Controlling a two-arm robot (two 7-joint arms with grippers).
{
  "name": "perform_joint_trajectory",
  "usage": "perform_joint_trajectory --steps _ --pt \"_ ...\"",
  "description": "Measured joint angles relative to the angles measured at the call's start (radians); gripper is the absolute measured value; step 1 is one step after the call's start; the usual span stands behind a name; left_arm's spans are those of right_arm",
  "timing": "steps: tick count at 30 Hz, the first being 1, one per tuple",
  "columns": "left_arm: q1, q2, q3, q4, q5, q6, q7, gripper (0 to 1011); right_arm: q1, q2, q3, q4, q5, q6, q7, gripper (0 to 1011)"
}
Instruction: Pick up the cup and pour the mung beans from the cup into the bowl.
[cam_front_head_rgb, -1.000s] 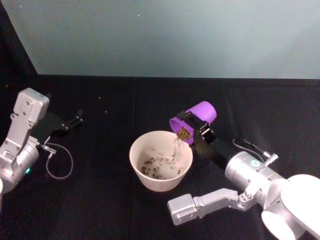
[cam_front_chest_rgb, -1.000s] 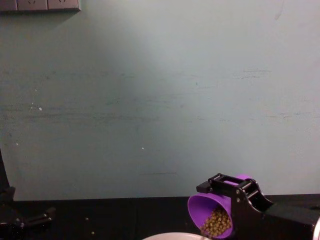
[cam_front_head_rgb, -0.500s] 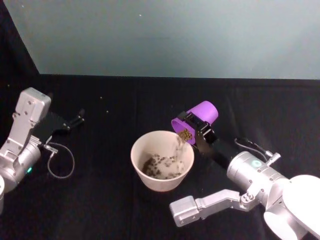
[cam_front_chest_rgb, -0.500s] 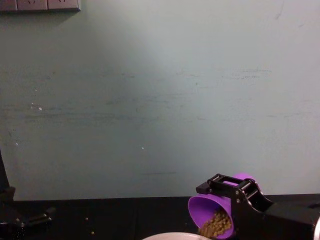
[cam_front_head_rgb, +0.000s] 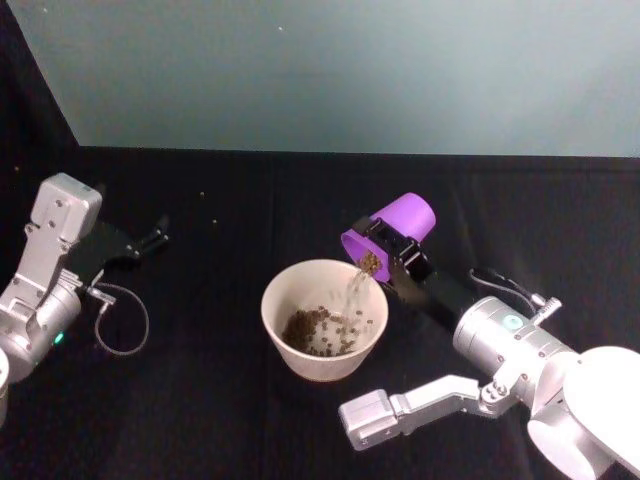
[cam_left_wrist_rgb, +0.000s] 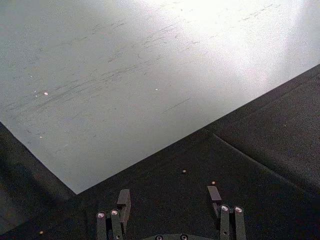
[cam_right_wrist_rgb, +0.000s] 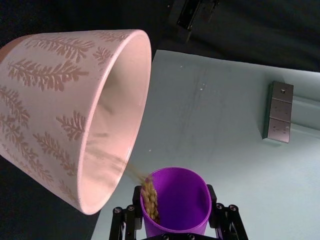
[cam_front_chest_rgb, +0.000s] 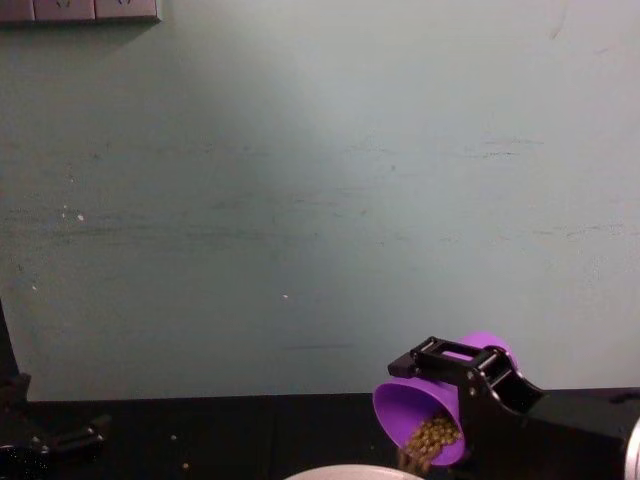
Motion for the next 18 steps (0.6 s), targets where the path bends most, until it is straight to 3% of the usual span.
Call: perform_joint_trajectory --steps 12,18 --pt "0.0 0.0 0.0 0.0 0.0 0.0 0.0 1000 0.014 0.002 -0.016 0.003 -0.035 0.014 0.002 722" --pt "0.0 0.0 0.0 0.0 0.0 0.0 0.0 1000 0.025 0.008 -0.035 0.005 -0.089 0.034 -0.009 723"
